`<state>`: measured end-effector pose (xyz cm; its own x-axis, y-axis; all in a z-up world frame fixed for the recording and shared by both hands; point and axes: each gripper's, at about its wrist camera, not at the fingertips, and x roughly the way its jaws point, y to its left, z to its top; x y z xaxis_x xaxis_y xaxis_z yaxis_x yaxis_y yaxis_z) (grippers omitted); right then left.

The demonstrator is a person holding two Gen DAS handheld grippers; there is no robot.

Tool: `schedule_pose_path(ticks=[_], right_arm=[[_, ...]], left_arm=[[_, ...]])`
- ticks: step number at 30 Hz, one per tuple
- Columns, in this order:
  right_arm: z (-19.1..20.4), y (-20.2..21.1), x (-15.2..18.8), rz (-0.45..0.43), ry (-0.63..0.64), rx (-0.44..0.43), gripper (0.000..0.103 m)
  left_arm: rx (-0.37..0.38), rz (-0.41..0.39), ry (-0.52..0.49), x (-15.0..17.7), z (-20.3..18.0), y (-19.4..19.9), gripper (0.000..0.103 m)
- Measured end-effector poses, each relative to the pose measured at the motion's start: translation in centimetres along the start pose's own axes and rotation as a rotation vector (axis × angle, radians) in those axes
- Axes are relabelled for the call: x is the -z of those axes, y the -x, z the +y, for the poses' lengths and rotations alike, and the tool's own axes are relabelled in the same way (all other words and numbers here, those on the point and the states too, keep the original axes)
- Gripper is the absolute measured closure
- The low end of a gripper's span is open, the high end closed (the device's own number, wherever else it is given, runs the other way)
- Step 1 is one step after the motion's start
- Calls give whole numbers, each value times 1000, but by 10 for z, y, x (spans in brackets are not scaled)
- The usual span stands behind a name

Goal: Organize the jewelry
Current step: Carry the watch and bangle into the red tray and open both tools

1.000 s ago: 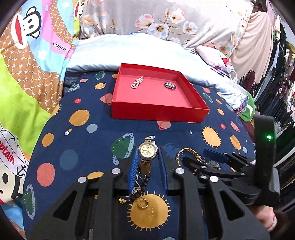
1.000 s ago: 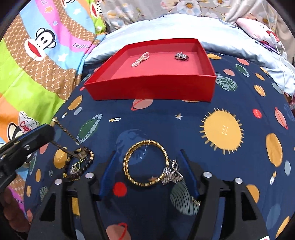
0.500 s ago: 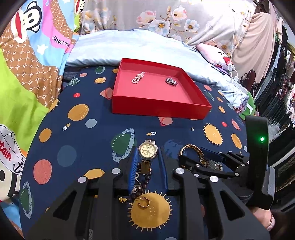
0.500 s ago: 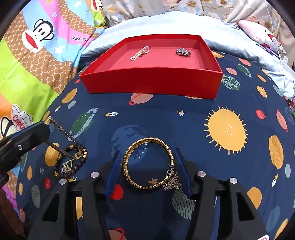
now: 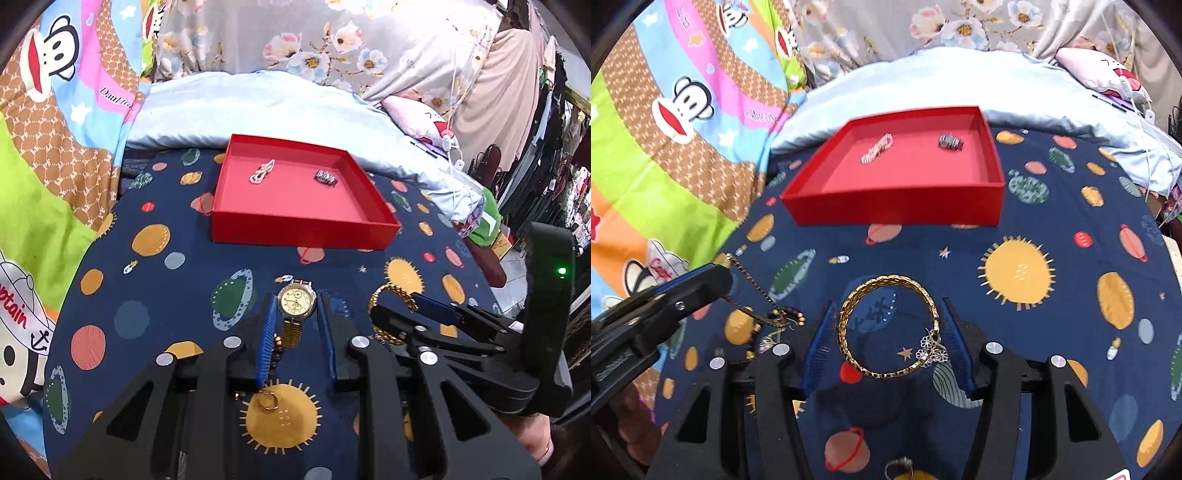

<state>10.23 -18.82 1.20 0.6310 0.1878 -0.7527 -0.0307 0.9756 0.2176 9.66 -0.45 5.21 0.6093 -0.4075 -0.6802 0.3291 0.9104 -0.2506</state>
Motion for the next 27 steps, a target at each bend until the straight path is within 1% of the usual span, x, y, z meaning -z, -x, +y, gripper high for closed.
schedule_pose_path(ticks=[3,6,10,13,17,19,23,27], right_arm=[[-4,16,-4,-28,-8,-3,48],[-10,24,-10,-48,-15,-8,48],[-16,29,-28,-79,-10,-10,48],[-19,25,-47,-99,6,-6,48],[-27,14,-78,-124,13,-5,48],[-33,2,-98,-130,5,-5,48],[-41,-27,-132,-121,-15,-13,48],[-40,-60,-156,-101,-7,5,48]], left_arm=[[15,-10,1,-7,-4,5,81],[20,-16,-9,-15,-10,6,81],[17,-35,-26,-32,-15,4,81],[10,-69,-48,-52,-20,0,81],[-1,-109,-68,-82,-20,-13,81],[-3,-115,-66,-96,-18,-24,81],[-5,-129,-65,-123,-13,-52,81],[-23,-128,-65,-144,-4,-86,81]])
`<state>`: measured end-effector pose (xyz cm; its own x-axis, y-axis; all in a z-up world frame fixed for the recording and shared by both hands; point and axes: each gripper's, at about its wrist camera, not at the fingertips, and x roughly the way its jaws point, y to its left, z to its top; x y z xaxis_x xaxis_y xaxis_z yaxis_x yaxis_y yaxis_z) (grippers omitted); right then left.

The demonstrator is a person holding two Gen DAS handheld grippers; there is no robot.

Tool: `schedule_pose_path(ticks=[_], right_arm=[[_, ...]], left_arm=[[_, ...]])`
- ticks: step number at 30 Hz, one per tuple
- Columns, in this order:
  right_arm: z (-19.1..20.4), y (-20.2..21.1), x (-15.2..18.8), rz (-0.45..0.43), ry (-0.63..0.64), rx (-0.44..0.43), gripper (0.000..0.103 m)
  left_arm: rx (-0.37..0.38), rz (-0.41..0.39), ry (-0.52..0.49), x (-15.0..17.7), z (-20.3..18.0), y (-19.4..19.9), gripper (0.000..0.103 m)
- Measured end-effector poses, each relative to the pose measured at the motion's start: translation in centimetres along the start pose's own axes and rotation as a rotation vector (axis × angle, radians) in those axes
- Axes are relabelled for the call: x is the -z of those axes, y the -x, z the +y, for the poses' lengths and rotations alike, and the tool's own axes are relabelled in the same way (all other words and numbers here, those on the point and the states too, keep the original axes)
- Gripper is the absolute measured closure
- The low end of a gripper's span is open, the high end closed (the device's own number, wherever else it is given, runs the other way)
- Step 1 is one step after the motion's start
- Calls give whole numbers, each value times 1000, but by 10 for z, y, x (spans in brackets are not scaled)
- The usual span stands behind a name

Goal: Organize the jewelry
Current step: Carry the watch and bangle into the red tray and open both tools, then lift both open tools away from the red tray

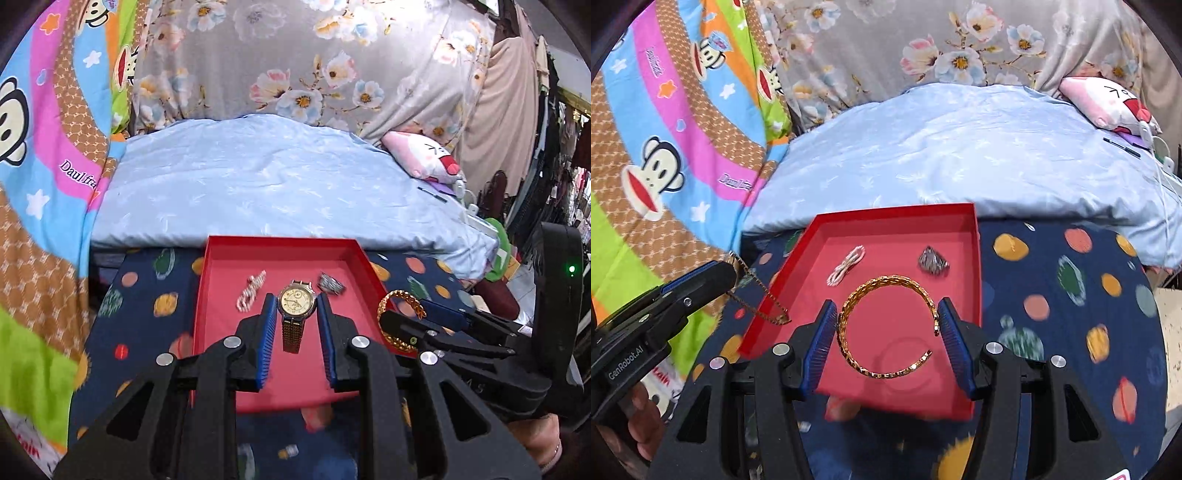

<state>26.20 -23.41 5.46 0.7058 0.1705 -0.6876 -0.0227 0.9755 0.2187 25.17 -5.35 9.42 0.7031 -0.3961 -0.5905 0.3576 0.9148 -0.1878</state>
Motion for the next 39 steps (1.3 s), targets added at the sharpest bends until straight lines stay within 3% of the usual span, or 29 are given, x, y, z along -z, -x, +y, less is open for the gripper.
schedule_pose_path(ticks=[7,14,15,16,18,19,27,39], right_arm=[[-7,-54,-11,66,-20,4,48],[-7,-78,-7,102,-11,25,47],[-7,-78,-6,96,-11,34,46],[-7,-77,-7,86,-8,52,45],[-7,-71,-7,67,-7,67,39],[-7,-64,-8,51,-11,67,38],[-11,6,13,-16,-44,76,31],[-19,89,116,50,-102,117,31]], left_arm=[[-22,56,33,-8,20,-54,81],[-51,95,33,1,34,-83,81],[-59,93,38,1,36,-84,80],[-70,87,45,2,38,-84,71],[-93,67,58,1,42,-80,55],[-101,60,63,1,44,-76,53],[-143,40,93,13,64,-22,49],[-143,139,77,103,48,54,48]])
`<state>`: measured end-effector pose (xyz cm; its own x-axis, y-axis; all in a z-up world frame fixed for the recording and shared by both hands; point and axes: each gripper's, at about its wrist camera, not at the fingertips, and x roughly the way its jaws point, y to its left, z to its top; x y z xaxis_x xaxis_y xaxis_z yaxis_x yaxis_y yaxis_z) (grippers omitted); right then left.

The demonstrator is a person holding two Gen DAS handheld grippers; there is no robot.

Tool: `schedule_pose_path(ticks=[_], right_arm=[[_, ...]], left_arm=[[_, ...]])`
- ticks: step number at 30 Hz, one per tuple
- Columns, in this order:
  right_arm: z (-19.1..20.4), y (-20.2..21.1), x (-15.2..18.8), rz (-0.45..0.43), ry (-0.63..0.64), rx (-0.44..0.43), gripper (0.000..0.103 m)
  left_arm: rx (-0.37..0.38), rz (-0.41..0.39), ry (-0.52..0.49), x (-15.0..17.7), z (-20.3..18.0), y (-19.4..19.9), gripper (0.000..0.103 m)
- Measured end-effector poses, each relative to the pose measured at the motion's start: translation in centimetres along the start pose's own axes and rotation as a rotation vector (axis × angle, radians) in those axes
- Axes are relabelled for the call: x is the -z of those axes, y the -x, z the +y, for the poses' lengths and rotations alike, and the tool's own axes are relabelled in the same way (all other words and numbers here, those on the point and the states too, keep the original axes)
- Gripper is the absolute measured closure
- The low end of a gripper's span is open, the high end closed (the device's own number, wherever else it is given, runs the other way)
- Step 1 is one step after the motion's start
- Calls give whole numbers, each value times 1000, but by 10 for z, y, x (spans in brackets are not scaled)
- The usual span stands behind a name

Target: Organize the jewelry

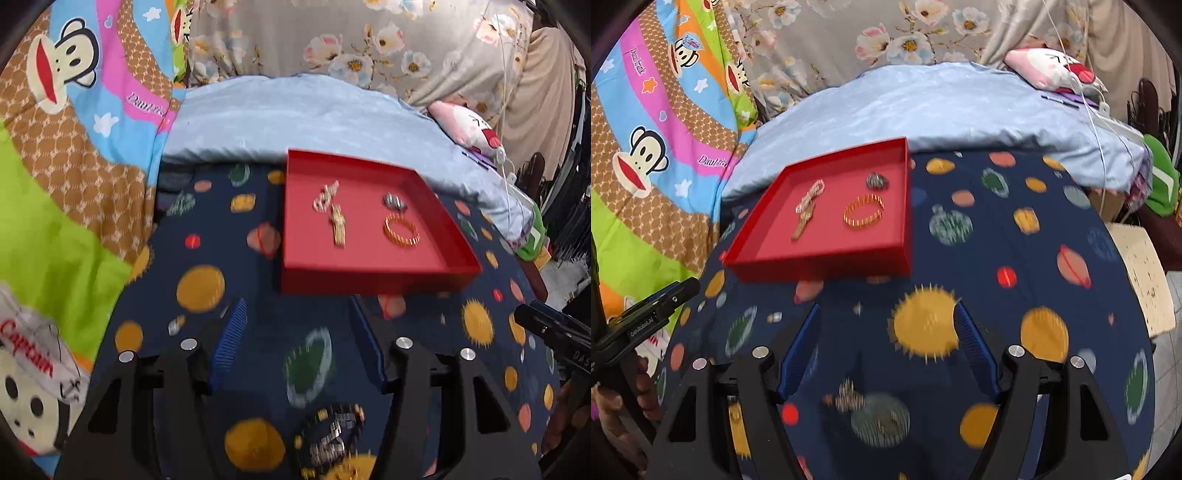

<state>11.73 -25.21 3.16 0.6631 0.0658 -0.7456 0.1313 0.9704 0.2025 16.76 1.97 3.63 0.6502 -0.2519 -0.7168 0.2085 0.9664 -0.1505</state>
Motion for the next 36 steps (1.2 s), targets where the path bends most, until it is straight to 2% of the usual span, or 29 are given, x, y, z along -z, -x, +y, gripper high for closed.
schedule_pose_path(ticks=[7,11,22,23,27,30,36], right_arm=[[4,20,53,45,20,14,31],[8,26,77,75,26,8,31],[27,33,114,130,53,-32,31],[30,32,117,135,61,-33,32],[39,27,127,150,91,-36,49],[42,23,131,161,93,-40,57],[46,17,135,163,110,-23,66]], left_arm=[[25,85,10,55,-8,13,47],[12,115,-2,77,-7,21,47],[8,160,-17,110,-5,38,47],[8,164,-19,113,-6,40,47],[-1,165,-33,119,-8,44,47],[3,167,-30,121,-9,46,47],[6,166,-38,124,-13,49,47]])
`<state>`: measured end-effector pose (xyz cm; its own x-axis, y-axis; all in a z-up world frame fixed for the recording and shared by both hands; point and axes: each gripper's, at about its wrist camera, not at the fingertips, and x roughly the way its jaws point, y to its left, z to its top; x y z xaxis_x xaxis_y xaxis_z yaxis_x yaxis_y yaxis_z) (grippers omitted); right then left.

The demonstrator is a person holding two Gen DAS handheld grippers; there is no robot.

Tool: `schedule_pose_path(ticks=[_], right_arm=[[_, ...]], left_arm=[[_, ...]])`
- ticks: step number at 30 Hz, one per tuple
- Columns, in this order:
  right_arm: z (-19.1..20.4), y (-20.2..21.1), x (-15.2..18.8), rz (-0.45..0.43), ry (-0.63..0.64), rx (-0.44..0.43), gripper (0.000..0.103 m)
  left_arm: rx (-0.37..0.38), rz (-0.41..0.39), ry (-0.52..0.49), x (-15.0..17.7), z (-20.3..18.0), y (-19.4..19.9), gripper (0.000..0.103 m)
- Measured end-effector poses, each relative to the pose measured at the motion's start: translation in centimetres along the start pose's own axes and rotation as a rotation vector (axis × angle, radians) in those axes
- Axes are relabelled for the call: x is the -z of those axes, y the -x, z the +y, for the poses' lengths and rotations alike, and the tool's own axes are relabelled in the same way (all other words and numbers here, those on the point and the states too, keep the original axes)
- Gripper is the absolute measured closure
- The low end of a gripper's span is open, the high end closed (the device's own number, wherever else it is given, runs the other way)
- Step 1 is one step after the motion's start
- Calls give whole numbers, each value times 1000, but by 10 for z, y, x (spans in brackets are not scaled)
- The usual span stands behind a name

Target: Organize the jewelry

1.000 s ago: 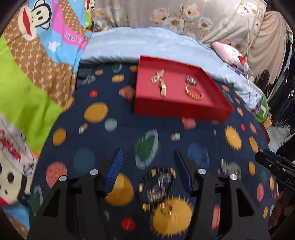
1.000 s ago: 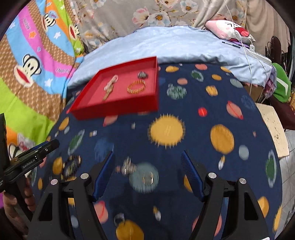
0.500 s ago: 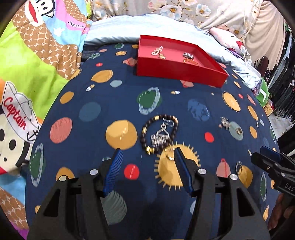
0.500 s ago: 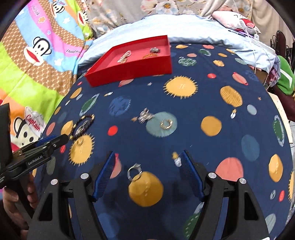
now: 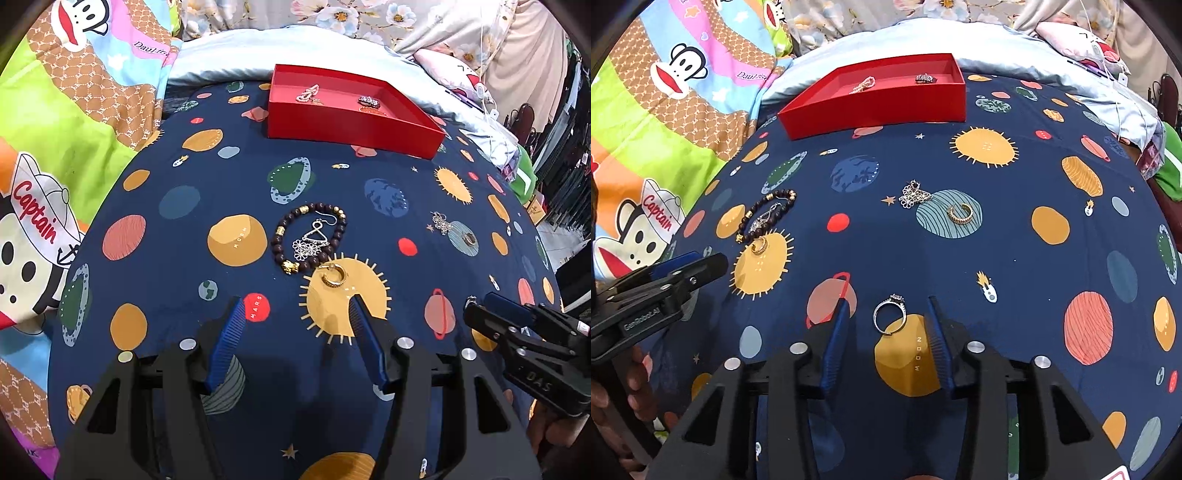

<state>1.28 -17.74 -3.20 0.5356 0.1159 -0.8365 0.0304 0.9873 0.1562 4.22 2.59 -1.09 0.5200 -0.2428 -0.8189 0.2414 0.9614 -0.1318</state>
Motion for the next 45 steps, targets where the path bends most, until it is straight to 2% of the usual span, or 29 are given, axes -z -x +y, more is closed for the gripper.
schedule_pose_path(ticks=[6,11,18,23,33,38,40,45], right_arm=[[8,-6,2,-11,46,46,72],[12,-7,3,-21,83,91,84],[10,-7,3,-21,75,84,85],[5,-5,1,-12,38,48,85],[0,3,-5,-25,11,21,85],[-2,5,-9,-22,-10,-13,85],[-2,4,-10,-23,-16,-15,85],[-4,5,-14,-23,-23,-17,85]], left_arm=[[3,9,5,2,0,-2,47],[5,12,10,2,1,-3,47],[5,19,21,0,3,-5,46],[8,17,31,-4,5,-8,46],[9,-1,86,-29,18,-24,47],[0,-8,69,-42,19,-39,57],[2,-2,61,-44,19,-46,71],[1,-17,31,-46,17,-52,78]])
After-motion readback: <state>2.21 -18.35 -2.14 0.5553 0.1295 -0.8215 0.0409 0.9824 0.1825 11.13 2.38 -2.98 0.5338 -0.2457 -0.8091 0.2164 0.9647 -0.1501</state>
